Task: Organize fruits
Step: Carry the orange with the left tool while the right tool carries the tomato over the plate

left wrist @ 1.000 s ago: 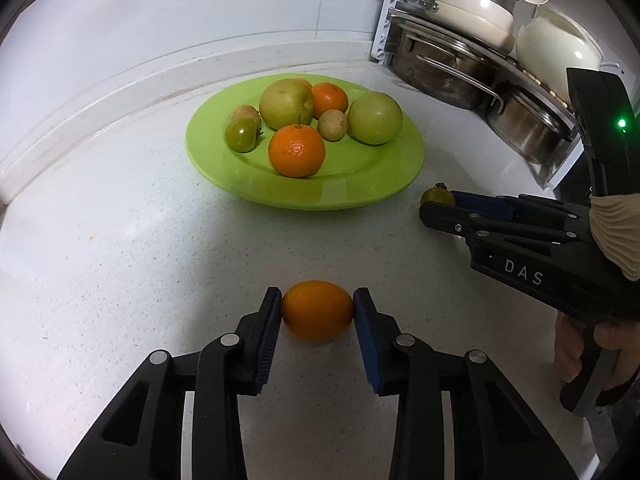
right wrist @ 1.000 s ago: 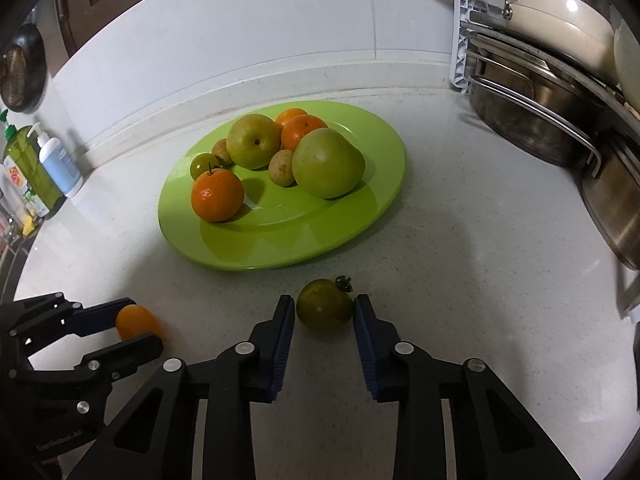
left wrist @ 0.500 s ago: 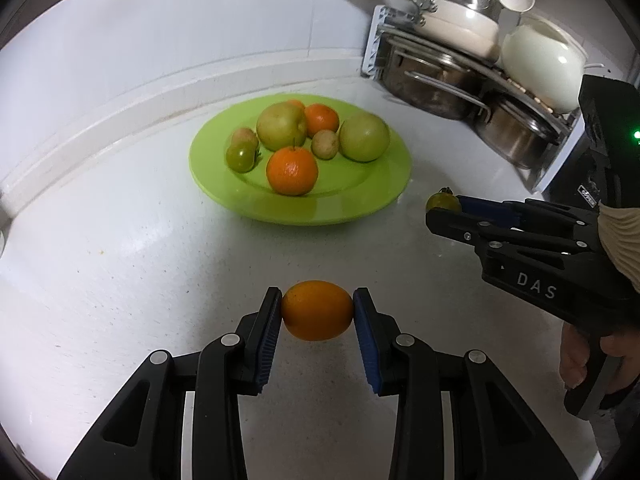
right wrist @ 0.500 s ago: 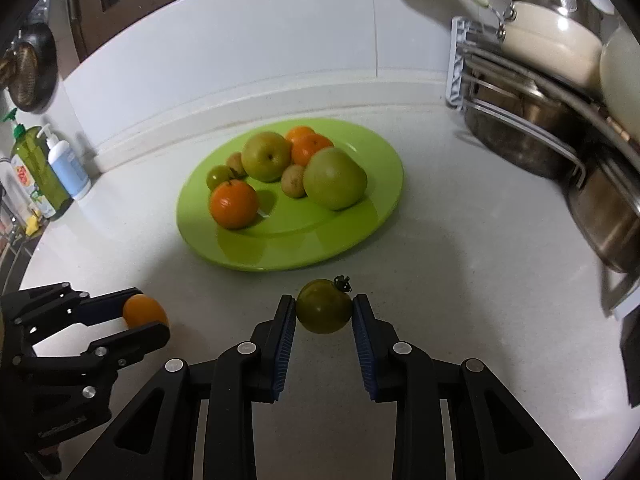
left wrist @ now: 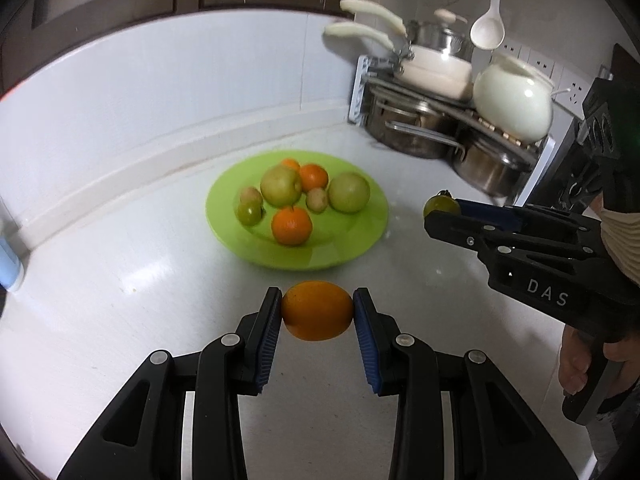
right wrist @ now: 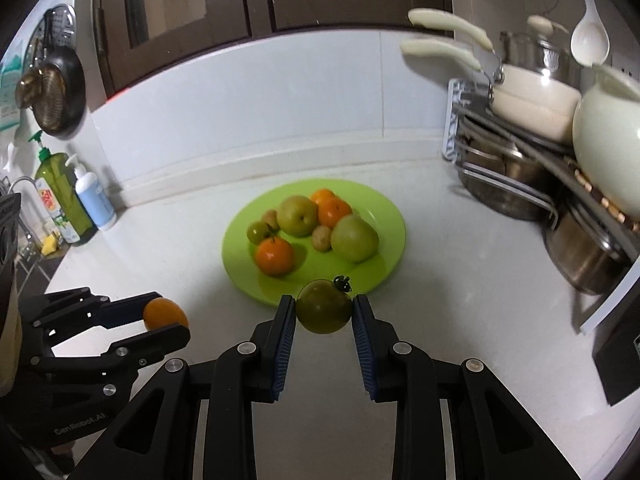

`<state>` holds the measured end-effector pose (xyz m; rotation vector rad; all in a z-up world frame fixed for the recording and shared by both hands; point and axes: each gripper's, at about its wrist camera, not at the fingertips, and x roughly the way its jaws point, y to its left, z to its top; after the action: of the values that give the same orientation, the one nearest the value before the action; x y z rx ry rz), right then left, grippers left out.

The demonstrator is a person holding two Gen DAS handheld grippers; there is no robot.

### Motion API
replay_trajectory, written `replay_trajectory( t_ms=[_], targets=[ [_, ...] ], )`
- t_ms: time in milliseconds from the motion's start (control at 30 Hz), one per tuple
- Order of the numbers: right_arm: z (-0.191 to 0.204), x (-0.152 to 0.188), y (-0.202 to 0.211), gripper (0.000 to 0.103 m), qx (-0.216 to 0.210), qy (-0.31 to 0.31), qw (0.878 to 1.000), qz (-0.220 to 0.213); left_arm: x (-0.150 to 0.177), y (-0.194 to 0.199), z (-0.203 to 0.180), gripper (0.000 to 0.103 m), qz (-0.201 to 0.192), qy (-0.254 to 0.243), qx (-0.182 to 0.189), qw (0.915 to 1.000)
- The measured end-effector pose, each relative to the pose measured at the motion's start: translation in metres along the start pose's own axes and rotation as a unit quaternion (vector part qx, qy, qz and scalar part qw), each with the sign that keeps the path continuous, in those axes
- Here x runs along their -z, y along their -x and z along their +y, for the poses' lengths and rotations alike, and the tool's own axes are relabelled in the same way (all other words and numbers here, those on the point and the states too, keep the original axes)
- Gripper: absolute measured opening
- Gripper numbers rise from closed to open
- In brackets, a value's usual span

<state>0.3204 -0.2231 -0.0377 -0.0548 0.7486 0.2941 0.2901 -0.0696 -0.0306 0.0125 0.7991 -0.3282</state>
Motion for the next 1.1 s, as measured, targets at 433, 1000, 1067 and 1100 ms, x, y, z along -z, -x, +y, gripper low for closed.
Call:
replay_trajectory(
  t_ms=[433, 1000, 1067, 1100],
  targets=[
    [0.015, -0.025, 0.009, 0.030, -0.004, -0.006, 1.000, -0.028, -0.034, 0.022, 0.013, 0.036, -0.056, -0.026, -0.016, 0.9980],
    [0.006, -0.076, -0.026, 0.030, 0.000, -0.011, 0.999, -0.033, -0.095, -0.017, 0.034, 0.036, -0.063, -0.046, -0.003, 0.9969],
    [0.004, -0.081, -0.036, 0.030, 0.003, -0.010, 1.000, -0.029, -0.101, -0.027, 0.039, 0.036, -0.059, -0.048, -0.003, 0.9971],
    [0.002, -0.083, -0.042, 0.030, 0.004, -0.011, 1.000, -0.026, -0.105, -0.033, 0.041, 0.036, -0.057, -0.049, -0.003, 0.9972]
  ],
)
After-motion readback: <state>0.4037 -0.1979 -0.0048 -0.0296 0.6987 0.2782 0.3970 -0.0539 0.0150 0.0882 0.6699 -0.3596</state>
